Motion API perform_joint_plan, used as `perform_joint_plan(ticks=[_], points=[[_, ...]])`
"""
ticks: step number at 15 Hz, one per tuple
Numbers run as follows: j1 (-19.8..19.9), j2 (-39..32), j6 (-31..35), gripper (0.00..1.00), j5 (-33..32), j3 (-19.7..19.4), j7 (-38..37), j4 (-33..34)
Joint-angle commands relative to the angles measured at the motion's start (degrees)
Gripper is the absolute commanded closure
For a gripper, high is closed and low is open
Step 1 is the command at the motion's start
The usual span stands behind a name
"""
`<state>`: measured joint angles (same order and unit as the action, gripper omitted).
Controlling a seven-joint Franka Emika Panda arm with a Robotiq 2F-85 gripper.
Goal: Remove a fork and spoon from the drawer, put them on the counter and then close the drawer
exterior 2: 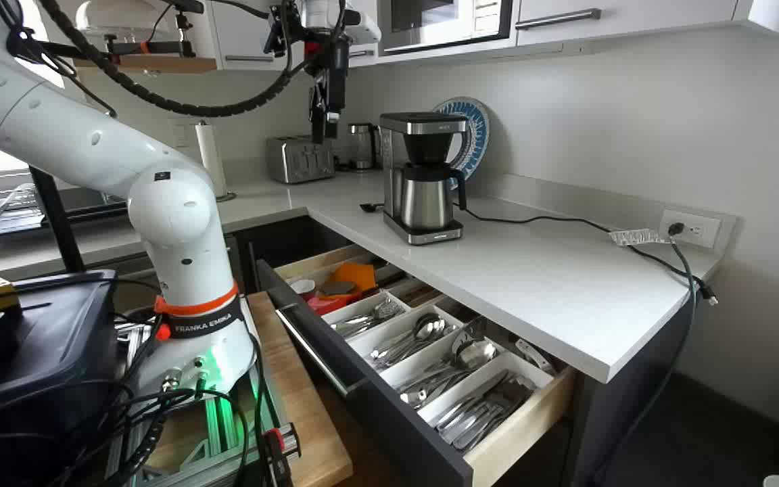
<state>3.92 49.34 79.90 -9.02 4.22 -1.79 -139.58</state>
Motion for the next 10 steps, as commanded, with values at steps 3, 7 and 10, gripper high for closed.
perform_joint_plan(ticks=[3, 7, 10], points=[[-1.6, -0.2, -0.3, 0.0, -0.6, -1.0, -1.0, 0.2], [-1.6, -0.2, -0.3, 0.0, -0.6, -1.0, -1.0, 0.2], [-2.5, -2.2, 1.5, 0.0, 0.5, -0.9, -0.9, -4.2]])
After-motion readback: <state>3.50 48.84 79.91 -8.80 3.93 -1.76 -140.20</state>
